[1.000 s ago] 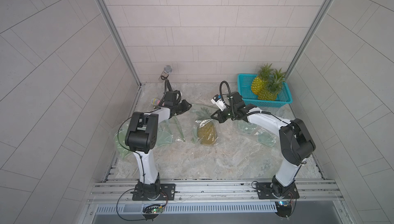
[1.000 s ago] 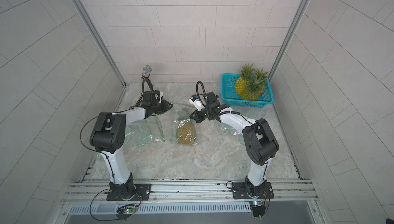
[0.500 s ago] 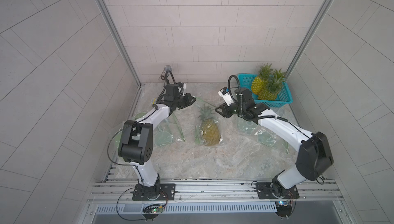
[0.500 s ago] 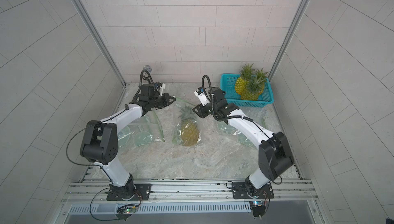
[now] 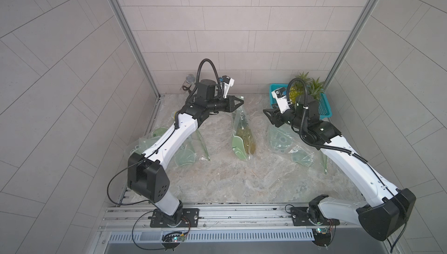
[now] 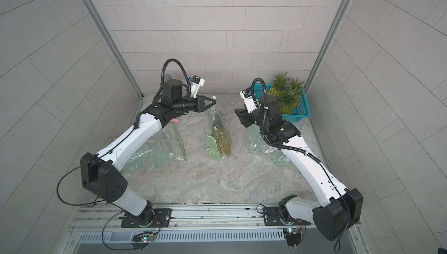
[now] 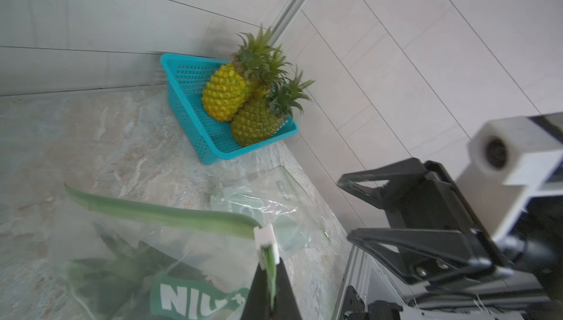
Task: Open the zip-top bag and take out the pineapple
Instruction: Adjust the zipper food storage bag at the center of the board.
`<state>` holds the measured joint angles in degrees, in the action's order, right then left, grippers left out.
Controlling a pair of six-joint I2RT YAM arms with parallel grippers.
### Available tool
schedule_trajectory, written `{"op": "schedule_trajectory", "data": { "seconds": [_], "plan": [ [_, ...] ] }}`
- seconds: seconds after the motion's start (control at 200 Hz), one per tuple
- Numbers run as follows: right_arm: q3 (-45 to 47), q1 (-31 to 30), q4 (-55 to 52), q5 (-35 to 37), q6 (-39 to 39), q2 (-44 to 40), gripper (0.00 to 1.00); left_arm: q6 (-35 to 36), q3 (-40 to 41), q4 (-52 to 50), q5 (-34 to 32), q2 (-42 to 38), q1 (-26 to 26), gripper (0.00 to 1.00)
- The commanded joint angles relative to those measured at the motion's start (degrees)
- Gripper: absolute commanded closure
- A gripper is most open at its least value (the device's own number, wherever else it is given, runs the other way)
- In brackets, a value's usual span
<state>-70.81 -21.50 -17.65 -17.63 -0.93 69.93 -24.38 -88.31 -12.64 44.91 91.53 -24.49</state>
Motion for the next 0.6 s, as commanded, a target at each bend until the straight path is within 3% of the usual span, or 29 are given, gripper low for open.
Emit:
{"op": "schedule_trajectory", "data": {
  "seconds": [0.0,0.095,0.395,0.595],
  "plan": [
    [-1.53,1.47,-1.08,-5.46,3.93,-2.25,0.46,1.80,-5.06,1.78,8.65,-1.73,-1.62,1.00],
    [-1.20,3.33,-1.08,-11.70,6.38,-3.02,0.46,2.33,-5.73,0.68,11.39,-2.19,-2.48,1.00],
    [-2.14,5.85,-4.58,-24.11,14.59,-0.77,0.45,7.17,0.28,-3.88,7.78,-6.31,-2.73,1.00],
    [-2.58,5.76,-5.95,-32.56,14.64,2.67,0.45,7.70,3.72,-4.14,7.20,-7.74,-2.69,1.00]
  ]
}}
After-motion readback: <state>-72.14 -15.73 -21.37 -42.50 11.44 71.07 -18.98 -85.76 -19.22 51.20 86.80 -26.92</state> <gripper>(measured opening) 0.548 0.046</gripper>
